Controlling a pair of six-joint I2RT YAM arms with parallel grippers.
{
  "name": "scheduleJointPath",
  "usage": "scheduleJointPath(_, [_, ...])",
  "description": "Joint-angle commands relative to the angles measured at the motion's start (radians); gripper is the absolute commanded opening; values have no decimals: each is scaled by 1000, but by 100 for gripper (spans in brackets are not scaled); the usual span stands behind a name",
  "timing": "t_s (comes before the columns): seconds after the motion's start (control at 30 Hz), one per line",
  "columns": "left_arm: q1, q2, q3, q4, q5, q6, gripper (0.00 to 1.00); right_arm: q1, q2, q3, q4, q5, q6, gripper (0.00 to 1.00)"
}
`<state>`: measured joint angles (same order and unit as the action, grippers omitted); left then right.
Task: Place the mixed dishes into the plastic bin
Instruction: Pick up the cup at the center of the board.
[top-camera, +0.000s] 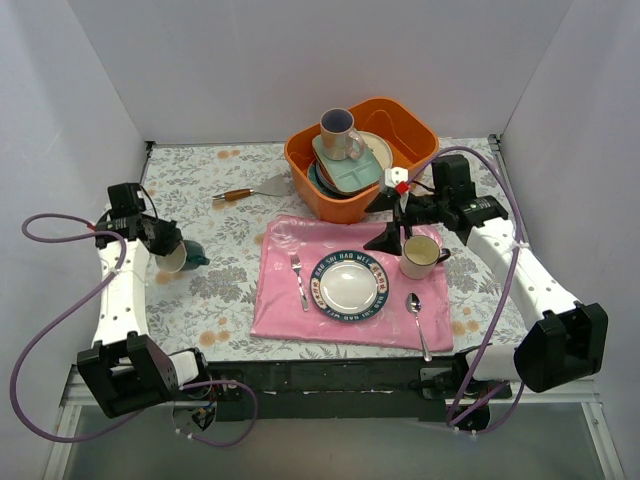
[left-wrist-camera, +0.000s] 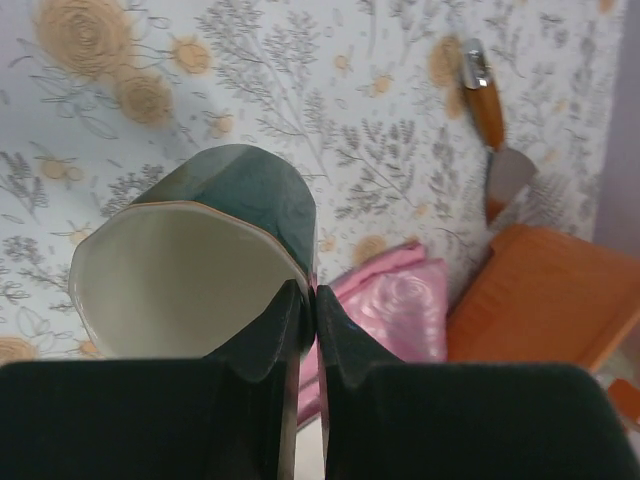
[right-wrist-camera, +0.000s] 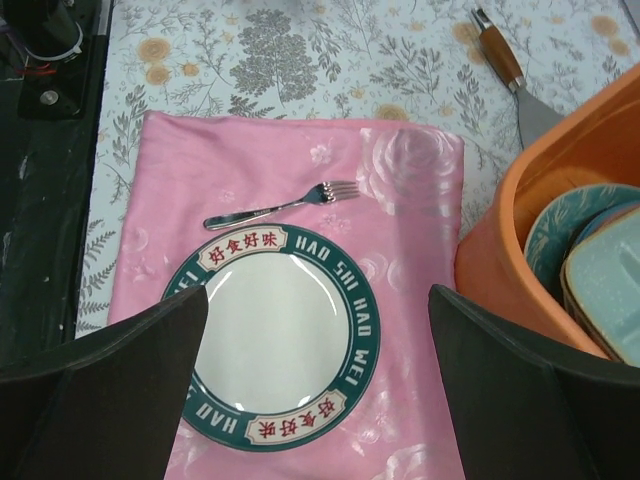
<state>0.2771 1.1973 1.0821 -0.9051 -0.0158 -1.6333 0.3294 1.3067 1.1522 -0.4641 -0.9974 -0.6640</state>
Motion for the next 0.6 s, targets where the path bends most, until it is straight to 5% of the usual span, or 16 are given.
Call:
scheduleJointPath(0.0, [-39,-30,123,37,129,-74,0,60,23,125,-97,11,-163,99])
scheduleJointPath(0.23, [-235,11,222,75,106,-195,0,171,77,257,-159,124,-310,99])
scheduleJointPath(0.57, [-553,169,416,14,-73,-430,0,423,124,349,-90,437,-304,99])
